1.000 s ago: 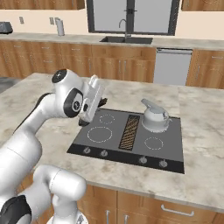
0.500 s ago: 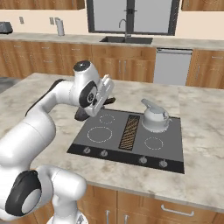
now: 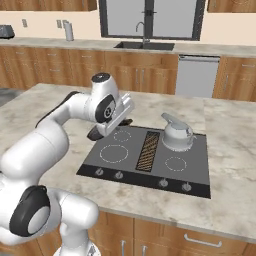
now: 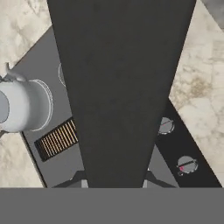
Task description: Pick the pan from the cabinet and place it on the stove. Then turn on the stove burner for the pan.
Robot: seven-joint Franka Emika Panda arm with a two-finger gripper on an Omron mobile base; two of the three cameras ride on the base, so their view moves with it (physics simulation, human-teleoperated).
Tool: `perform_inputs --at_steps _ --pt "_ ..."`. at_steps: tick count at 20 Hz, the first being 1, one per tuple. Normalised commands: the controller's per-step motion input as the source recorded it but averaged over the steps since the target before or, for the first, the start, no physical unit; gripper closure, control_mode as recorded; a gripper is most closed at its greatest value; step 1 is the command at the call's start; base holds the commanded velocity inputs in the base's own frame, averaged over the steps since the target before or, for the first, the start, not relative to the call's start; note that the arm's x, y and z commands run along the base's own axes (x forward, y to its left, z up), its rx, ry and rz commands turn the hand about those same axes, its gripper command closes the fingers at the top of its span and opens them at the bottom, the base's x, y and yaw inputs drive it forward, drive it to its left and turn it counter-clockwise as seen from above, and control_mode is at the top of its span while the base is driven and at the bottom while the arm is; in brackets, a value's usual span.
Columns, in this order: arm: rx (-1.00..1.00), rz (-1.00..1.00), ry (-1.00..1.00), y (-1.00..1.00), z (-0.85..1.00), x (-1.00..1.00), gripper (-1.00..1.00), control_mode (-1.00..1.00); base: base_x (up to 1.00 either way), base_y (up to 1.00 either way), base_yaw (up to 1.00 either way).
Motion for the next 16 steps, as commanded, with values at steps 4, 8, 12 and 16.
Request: perform_inputs --at_steps 4,8,12,16 --pt "0.09 -0.21 0.00 0.00 -0.32 0.05 1.00 -1.00 0.00 0.00 0.00" --pt "0.14 -0.18 0.00 0.00 -0.23 0.15 1.00 -1.00 0.00 0.00 0.00" --pt "0.13 -0.15 0.00 0.02 -0.25 0.12 1.00 -1.00 0.00 0.00 0.00" --pt "0.07 -0.11 0.00 0.06 -0.34 0.03 1.00 -1.00 0.00 0.00 0.00"
